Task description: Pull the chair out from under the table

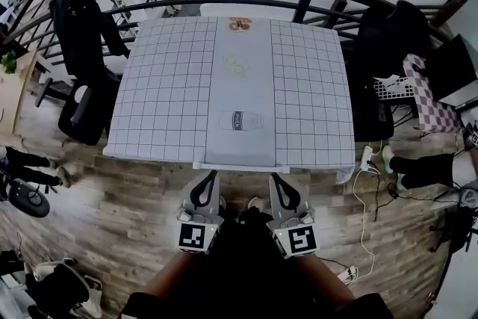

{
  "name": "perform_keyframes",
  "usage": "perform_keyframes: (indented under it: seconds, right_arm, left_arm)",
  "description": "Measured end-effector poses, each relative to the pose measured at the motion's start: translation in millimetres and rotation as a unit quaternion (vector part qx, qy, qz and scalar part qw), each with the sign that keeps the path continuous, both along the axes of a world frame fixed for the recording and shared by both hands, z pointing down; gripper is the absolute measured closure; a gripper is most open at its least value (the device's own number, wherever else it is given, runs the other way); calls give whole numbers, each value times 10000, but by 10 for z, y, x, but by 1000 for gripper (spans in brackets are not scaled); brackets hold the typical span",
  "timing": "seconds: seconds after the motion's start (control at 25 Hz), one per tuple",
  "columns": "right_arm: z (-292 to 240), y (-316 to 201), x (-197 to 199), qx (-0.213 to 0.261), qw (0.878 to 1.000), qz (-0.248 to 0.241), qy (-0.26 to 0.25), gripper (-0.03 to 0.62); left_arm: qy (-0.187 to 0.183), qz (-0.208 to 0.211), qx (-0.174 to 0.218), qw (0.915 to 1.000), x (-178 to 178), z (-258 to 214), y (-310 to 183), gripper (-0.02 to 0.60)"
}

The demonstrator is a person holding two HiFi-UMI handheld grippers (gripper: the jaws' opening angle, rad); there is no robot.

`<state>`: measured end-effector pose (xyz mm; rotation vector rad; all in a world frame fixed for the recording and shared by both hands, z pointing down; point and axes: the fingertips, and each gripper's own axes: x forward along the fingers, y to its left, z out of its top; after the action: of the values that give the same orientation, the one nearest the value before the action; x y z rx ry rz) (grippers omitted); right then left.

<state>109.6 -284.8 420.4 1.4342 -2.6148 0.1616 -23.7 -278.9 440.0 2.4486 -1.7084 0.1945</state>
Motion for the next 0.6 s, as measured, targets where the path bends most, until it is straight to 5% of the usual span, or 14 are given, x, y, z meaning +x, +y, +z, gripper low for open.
perform_keyframes:
  seconds: [0.2, 0.36, 0.48, 0.6]
  right_arm:
    - [53, -129, 33, -300, 9994, 143, 31, 597]
    - [328, 32, -21, -332, 9981, -107, 517, 597]
    - [580, -39, -105, -502, 9903, -650, 1117, 597]
    - [639, -356, -111, -711, 9863, -912, 1175, 597]
  left_arm:
    - [-154, 257, -143, 9994, -47, 86, -192, 572]
    - [-452, 489, -361, 9971, -86, 364, -76, 572]
    - [-568, 1230, -676, 9885, 103, 553, -77, 572]
    - [-722, 2048, -1011, 9709, 298, 675, -226, 571]
